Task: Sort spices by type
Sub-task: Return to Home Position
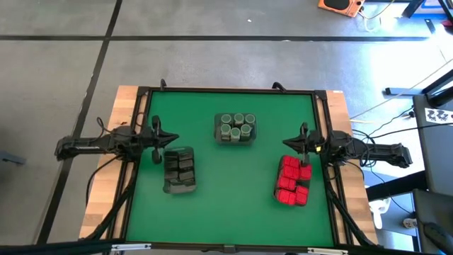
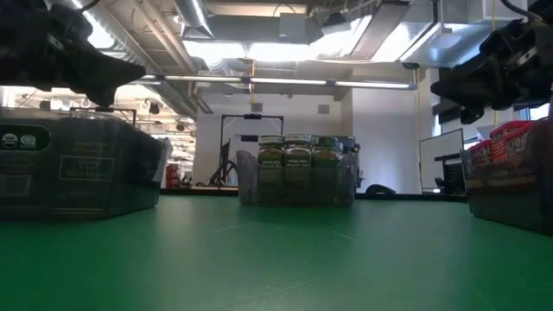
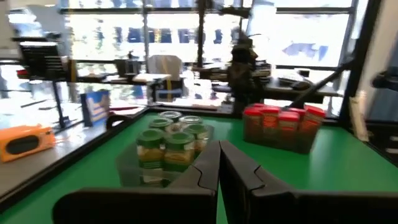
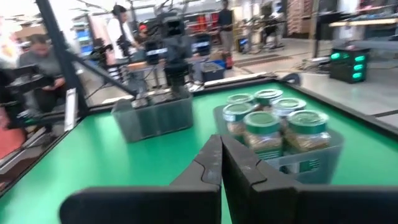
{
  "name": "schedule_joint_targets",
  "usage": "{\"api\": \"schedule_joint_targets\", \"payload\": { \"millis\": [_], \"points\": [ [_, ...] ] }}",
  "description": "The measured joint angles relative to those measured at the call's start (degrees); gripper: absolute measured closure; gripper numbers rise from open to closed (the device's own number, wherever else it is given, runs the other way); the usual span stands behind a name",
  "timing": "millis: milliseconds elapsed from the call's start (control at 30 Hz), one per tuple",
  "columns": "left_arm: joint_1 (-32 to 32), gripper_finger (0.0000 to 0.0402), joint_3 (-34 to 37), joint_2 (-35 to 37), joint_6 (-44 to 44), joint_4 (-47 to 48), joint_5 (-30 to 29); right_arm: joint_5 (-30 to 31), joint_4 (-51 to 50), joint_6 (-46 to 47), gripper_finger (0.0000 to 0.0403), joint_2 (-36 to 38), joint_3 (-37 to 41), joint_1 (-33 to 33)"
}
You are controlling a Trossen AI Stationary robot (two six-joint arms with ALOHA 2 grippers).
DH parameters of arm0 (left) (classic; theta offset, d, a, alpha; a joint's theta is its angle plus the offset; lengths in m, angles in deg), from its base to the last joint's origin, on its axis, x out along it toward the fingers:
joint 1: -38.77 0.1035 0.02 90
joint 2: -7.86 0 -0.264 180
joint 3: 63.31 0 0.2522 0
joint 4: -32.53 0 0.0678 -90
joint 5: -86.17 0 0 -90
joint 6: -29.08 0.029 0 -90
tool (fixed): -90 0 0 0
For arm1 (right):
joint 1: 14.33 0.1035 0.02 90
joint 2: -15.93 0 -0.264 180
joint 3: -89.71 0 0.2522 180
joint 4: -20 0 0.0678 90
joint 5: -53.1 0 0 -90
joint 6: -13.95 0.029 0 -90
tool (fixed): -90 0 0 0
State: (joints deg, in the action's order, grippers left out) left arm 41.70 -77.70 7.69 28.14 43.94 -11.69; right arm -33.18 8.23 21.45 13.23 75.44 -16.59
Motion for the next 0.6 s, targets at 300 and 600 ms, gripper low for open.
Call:
{"api": "schedule_joint_targets", "payload": {
  "millis": [300,600],
  "points": [
    [0.9,0.0396,0.0,-0.8,-3.5,0.5,-0.8,-4.0,-1.0,-0.3,0.0397,-0.2,0.0,0.0],
    [0.9,0.0396,0.0,-0.8,-3.4,0.5,-0.8,-4.2,-1.0,-0.3,0.0397,-0.2,0.0,0.0]
  ]
}}
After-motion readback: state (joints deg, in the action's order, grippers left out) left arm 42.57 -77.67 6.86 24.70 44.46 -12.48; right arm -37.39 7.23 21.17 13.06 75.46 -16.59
